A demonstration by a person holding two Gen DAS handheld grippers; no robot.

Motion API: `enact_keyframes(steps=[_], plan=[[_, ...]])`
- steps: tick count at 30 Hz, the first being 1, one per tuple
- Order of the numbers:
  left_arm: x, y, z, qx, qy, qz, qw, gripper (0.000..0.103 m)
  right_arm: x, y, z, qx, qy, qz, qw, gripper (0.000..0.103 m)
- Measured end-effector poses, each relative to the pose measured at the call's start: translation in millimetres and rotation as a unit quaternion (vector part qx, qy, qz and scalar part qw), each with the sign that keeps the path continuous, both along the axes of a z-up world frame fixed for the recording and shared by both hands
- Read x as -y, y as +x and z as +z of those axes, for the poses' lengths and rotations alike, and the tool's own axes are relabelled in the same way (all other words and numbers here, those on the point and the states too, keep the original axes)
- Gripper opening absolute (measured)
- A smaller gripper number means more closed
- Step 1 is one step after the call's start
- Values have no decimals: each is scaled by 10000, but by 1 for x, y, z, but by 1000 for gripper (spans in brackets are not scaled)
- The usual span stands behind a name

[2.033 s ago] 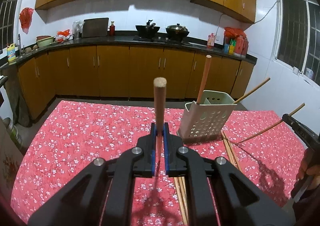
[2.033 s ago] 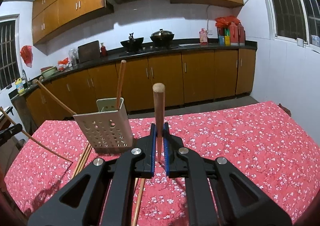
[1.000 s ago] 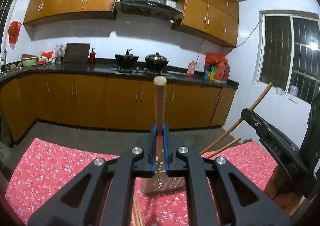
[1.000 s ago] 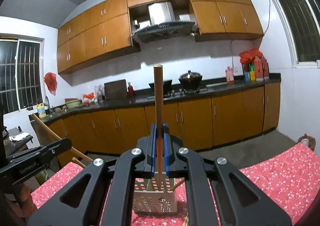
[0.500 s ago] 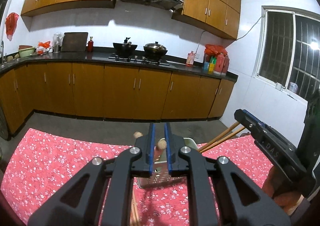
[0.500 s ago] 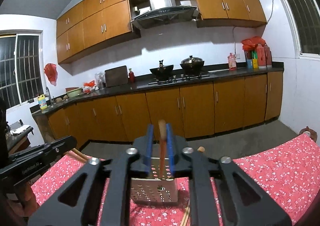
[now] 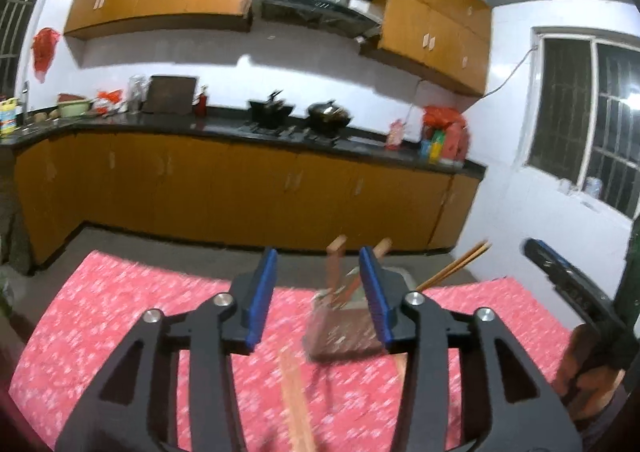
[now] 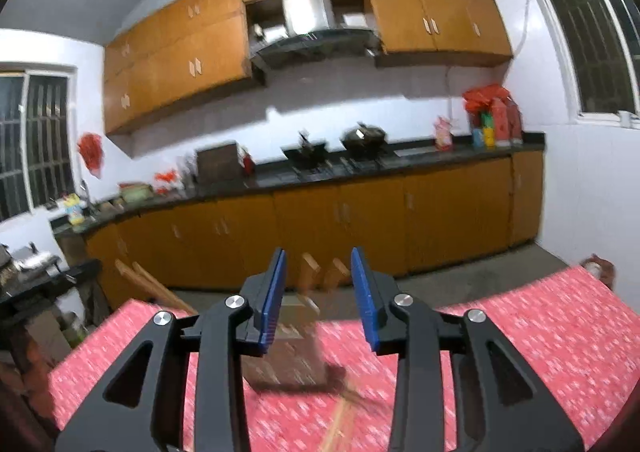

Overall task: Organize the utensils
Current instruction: 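Open both tools to drop the chopsticks into the beige holder, then return both tools to the table and close each on another chopstick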

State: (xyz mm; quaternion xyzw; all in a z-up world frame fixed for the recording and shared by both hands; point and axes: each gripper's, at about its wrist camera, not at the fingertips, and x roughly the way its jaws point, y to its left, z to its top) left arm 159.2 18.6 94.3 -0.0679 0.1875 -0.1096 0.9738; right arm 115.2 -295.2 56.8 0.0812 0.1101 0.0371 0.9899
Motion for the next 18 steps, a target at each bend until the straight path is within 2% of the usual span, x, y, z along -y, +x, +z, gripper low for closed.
enact_keyframes(steps=[2, 4, 6, 9, 10, 12, 15, 18], plan=[[-6, 1, -17, -242, 137, 139, 9995, 46, 9, 3, -22, -424, -24, -146, 9990, 35], [-13, 7, -49, -748, 307, 264, 9964, 46, 18, 14, -50, -995, 52, -212, 9948, 35], [-17, 13, -80, -1207, 458, 339, 9911, 45, 24, 30, -90, -1805, 191, -217, 9831, 35], [-18, 17, -114, -1669, 604, 346, 9835, 45, 21, 44, -137, -2559, 335, -52, 9661, 33], [-18, 18, -123, -1806, 605, 321, 9812, 44, 17, 47, -151, -2748, 384, 70, 9607, 30], [-17, 16, -139, -2018, 575, 236, 9775, 43, 9, 49, -163, -2900, 342, 216, 9562, 28], [-15, 9, -155, -2119, 569, 131, 9755, 41, -10, 46, -177, -3028, 132, 381, 9522, 28], [-10, 4, -163, -2190, 531, 0, 9743, 38, -18, 44, -189, -3168, -22, 430, 9475, 20]])
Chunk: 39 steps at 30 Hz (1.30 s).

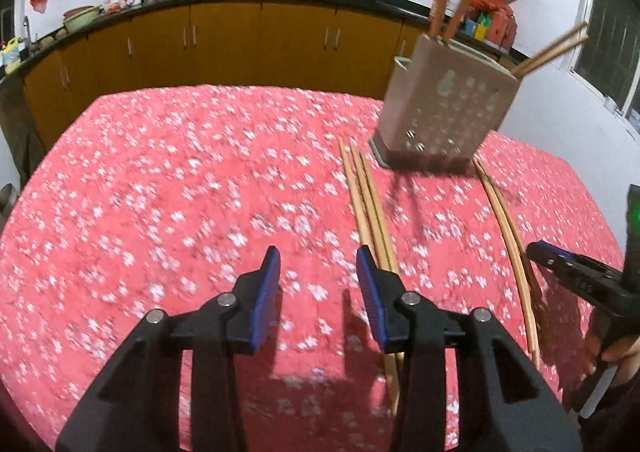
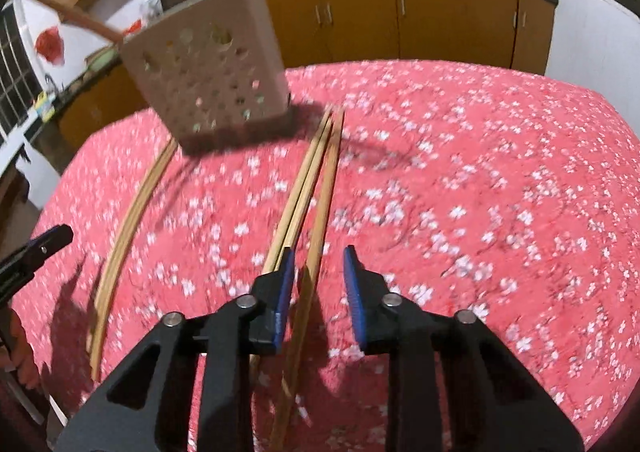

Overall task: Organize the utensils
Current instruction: 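Return both tools to the table and close each on another chopstick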

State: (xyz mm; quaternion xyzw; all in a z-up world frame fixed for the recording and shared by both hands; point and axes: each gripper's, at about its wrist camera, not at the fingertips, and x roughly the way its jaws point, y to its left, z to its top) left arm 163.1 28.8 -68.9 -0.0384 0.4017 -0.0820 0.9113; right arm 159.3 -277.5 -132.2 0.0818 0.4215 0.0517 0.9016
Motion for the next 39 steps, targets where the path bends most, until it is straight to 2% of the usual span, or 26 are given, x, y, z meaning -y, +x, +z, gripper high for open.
enact_keyframes(steps=[2, 4, 8, 12, 18, 29, 35, 39], plan=[[3, -1, -5, -64, -41, -118, 9999, 34, -2, -1, -5, -6, -126, 13, 9999, 10], [8, -3, -10, -116, -72, -228, 9996, 31, -3, -1, -5, 23, -338, -34, 9994, 8], [18, -7, -17, -244, -209, -497, 9982, 24, 12, 0, -5, 29, -330, -352, 9988, 8], [29, -6, -24, -350, -152, -620, 9973, 16, 17, -2, -5, 45, -343, -354, 9988, 8], [33, -5, -30, -464, -57, -644, 9968, 13, 17, -3, -5, 60, -371, -344, 9987, 8], [42, 6, -35, -368, 332, -432, 9978, 8, 12, -6, -6, 36, -380, -279, 9989, 8], [18, 27, -33, -396, 423, -49, 9983, 8, 13, -5, -5, 94, -475, -282, 9984, 8], [-4, 43, -33, -414, 304, 169, 9985, 8, 15, 7, -5, 130, -569, -362, 9976, 8]])
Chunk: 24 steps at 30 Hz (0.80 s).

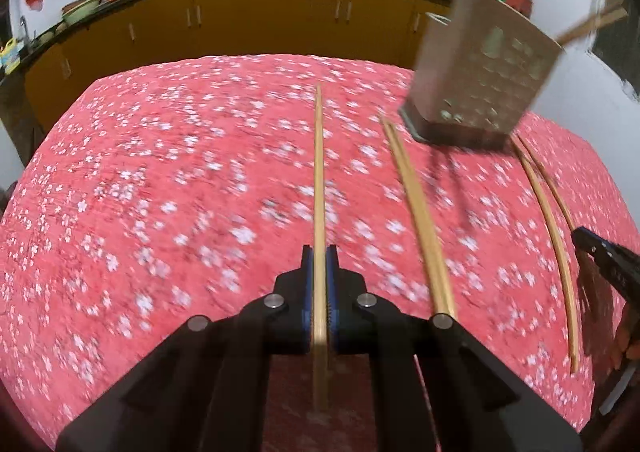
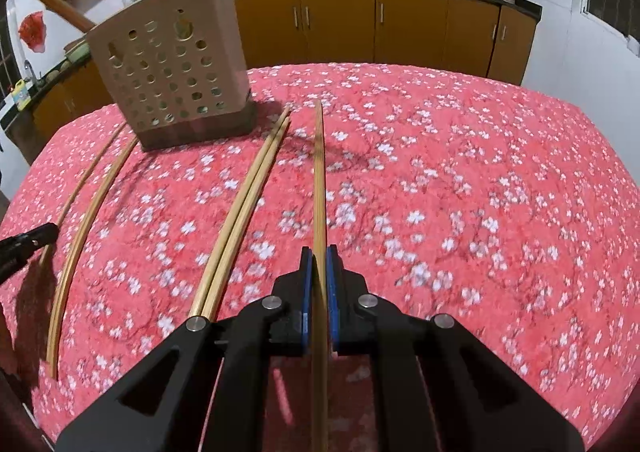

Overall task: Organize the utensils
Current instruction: 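Return both tools to the table and close each on another chopstick, then hold the grasped chopsticks in both tools and begin lifting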

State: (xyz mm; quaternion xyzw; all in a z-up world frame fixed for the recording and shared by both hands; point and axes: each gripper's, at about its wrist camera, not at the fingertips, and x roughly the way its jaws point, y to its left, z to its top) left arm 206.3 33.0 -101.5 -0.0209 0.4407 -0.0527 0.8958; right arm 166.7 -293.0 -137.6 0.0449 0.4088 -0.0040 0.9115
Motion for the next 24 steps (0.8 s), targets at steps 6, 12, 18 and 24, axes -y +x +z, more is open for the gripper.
enact_keyframes(steps=[6, 12, 18, 24], plan=[[-14, 10, -2, 100, -216, 152, 9996, 9, 8, 17, -1, 11, 67, -132, 9999, 8], [-14, 9, -2, 131, -297, 171, 9993, 9, 12, 21, -3, 13, 181, -151, 9997, 8], [-19, 7, -2, 127, -415, 198, 9989, 9, 12, 23, -3, 10, 184, -149, 9997, 9], [-18, 7, -2, 130, -401, 194, 9989, 10, 13, 22, -3, 13, 235, -145, 9996, 9]])
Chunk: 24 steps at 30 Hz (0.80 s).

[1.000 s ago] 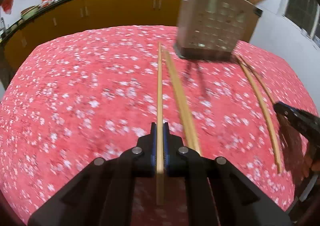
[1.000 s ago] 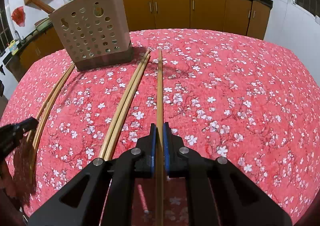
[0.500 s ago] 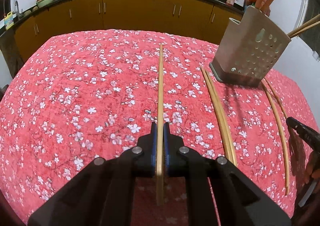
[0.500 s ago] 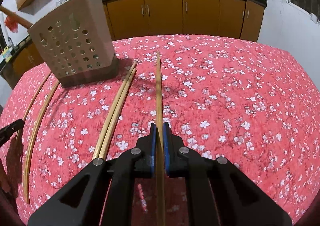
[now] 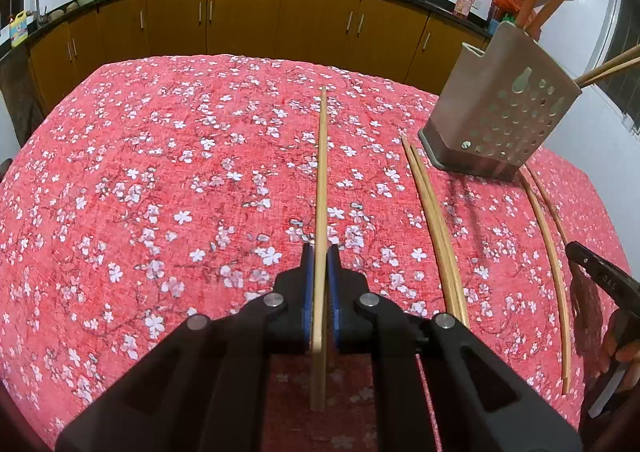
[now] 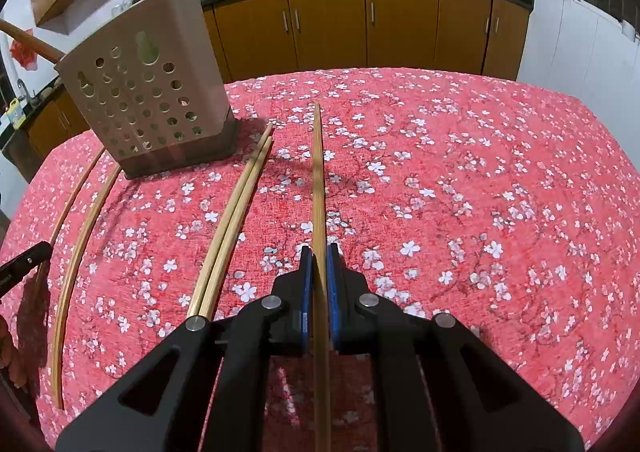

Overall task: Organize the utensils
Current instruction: 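Hold the grasped chopsticks in both tools and begin lifting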

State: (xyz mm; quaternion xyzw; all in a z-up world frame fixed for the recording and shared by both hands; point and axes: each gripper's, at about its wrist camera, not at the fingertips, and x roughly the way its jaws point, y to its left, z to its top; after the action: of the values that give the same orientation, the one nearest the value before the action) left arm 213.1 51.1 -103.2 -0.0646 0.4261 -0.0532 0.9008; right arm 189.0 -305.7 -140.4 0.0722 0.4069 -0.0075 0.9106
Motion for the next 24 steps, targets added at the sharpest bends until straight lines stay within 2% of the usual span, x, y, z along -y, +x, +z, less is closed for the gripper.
enact_keyframes(steps=[13, 18, 24], plan=[[0, 1, 0, -3, -1, 2, 10000, 10, 0, 0, 1, 4, 53, -13, 10000, 9], [9, -4, 0, 1, 237, -4, 9997, 11, -2, -7, 1, 3, 13, -27, 10000, 9], [12, -6, 0, 0, 230, 2, 9997, 9, -1, -10, 1, 17, 113, -28, 9999, 8]])
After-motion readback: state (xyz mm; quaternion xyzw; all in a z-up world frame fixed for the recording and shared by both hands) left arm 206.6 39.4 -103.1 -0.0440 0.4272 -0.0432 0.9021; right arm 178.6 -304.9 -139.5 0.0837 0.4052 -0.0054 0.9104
